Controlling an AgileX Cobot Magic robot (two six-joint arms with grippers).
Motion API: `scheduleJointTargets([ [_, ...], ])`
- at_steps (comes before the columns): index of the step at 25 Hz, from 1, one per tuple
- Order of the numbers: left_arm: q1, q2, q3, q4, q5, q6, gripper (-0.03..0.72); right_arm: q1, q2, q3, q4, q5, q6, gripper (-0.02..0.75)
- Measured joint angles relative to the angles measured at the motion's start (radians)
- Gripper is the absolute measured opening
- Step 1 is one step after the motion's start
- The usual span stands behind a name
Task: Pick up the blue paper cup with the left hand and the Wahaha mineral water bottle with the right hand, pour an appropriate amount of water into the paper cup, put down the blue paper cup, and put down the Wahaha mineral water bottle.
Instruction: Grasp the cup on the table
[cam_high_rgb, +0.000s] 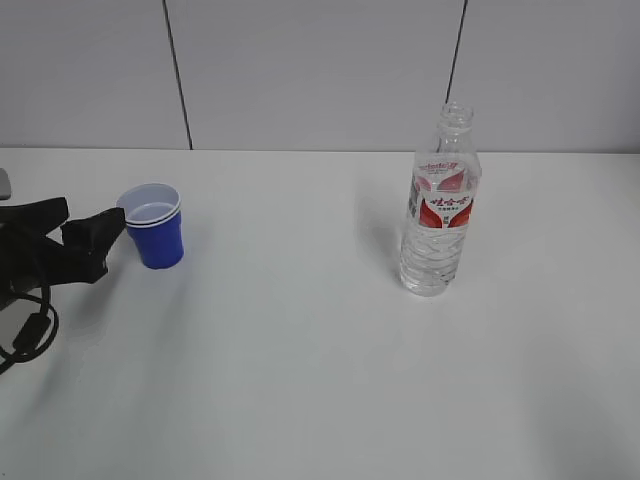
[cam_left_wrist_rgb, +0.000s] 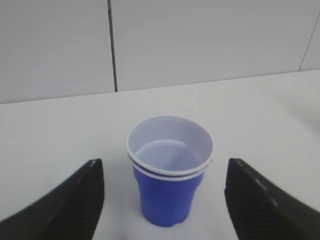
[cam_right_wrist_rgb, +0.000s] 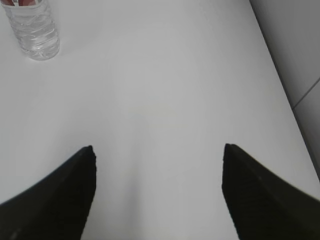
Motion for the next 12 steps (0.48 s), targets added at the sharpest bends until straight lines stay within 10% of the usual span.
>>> scheduleJointTargets([
  [12,0.0,0.174,-0.059,-0.008,-0.002,0.037,0.571,0.0,0.0,0.0,0.0,0.0,0.002,0.587],
])
